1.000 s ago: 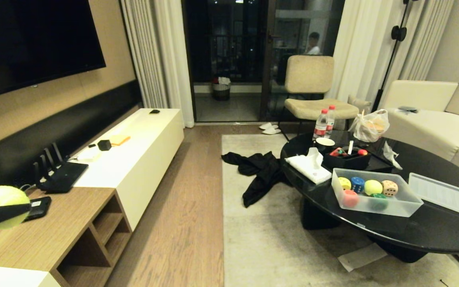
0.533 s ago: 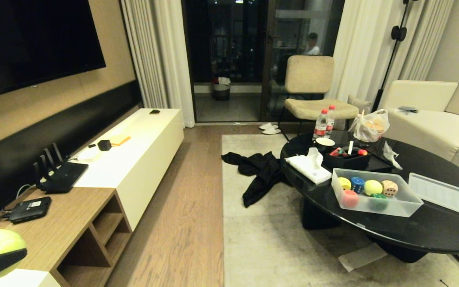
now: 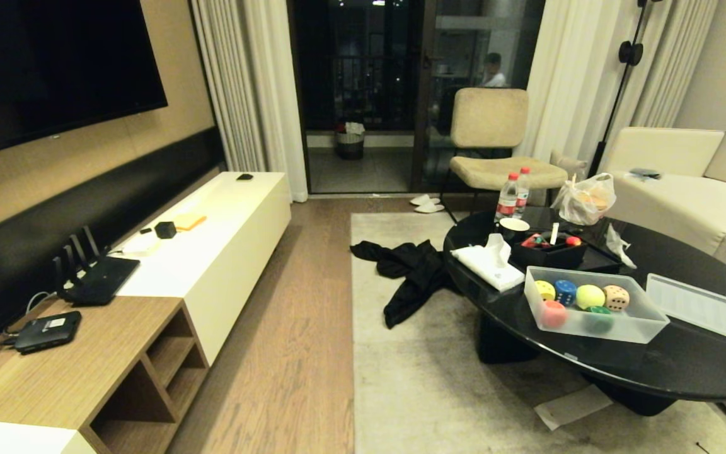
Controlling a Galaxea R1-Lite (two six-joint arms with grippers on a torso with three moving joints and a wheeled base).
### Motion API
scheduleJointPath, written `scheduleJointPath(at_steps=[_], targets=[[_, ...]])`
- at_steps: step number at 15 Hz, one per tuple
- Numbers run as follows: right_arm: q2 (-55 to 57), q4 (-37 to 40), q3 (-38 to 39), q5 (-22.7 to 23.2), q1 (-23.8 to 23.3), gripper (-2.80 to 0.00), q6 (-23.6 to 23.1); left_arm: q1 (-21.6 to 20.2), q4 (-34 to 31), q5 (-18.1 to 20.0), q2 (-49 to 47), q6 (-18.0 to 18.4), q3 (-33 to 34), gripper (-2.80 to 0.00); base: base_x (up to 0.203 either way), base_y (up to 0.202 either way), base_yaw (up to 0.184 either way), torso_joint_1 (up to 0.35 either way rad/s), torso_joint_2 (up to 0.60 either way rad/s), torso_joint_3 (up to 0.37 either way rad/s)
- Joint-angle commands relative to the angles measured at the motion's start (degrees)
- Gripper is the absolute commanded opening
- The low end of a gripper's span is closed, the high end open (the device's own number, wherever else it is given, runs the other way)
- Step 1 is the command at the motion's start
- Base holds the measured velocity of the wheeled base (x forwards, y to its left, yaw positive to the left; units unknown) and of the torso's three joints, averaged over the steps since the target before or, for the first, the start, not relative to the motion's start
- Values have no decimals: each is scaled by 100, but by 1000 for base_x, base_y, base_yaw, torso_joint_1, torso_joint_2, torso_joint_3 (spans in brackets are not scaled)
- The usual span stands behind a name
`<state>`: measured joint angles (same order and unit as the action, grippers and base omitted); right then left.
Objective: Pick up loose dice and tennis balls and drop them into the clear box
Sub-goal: Put the ball in the box
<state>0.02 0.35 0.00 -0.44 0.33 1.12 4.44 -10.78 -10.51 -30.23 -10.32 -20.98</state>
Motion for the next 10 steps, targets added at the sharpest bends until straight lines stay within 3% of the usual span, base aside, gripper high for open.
scheduleJointPath(at_steps=[1,4,10], targets=[[-2,0,9,0,2,-280,2,2,-16,378,683,1,306,-280,0,0,0,0,0,0],[-2,0,9,0,2,-280,2,-137,-128,572,1038,161,718,-280,0,0,0,0,0,0],[-2,0,9,0,2,-280,2,-449,7,781,2316,829,1454,-280,0,0,0,0,0,0]])
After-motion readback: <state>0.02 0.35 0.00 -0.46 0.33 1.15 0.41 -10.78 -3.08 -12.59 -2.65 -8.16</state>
